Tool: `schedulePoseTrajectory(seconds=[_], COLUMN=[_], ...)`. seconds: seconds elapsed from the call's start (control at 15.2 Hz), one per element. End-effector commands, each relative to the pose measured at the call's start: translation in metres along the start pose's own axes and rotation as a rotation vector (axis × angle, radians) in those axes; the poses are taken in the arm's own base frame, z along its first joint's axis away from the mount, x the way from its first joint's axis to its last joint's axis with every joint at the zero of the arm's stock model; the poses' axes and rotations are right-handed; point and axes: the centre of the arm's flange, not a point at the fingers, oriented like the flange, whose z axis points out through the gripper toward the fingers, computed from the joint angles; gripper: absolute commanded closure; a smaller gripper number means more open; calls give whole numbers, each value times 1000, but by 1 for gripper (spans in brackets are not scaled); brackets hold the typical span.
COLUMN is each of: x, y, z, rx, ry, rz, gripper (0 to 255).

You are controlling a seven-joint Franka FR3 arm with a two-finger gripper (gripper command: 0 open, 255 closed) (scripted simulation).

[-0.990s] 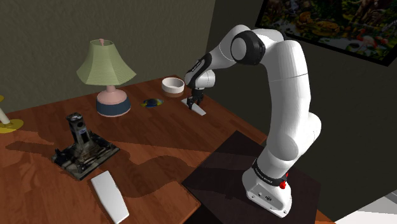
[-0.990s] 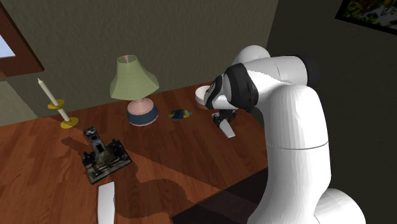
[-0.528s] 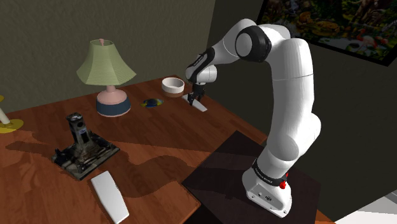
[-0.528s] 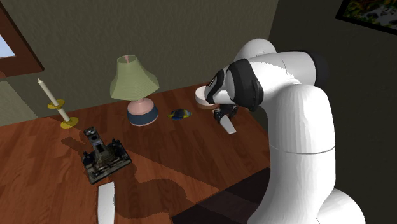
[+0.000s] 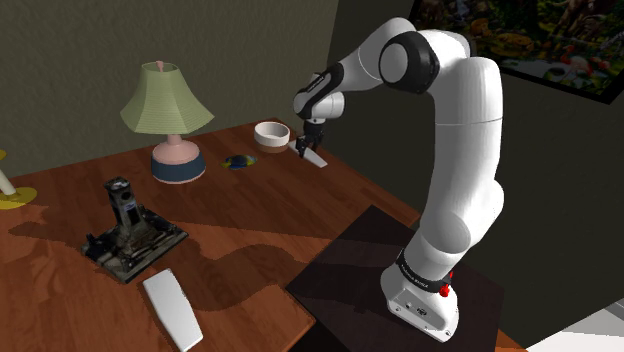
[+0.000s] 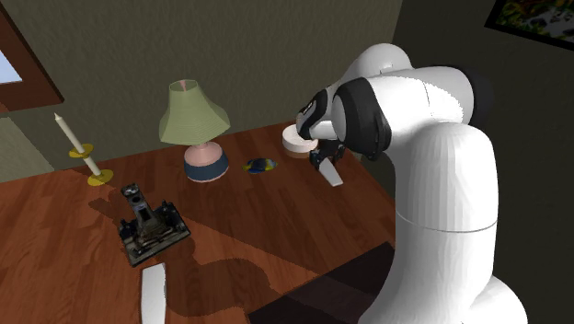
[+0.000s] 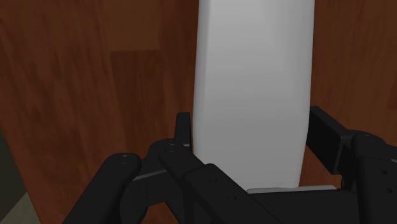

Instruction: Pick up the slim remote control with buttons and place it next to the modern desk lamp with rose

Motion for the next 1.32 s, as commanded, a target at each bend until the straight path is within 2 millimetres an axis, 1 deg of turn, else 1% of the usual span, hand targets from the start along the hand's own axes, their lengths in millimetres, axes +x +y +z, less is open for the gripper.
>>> schedulePoseTrajectory(seconds=[0.0,1.25], x=[-1,0], y=[0,-1], z=[-10,-111], rx=[0,0], ry=[0,0], rz=[0,0], gripper=[255,255])
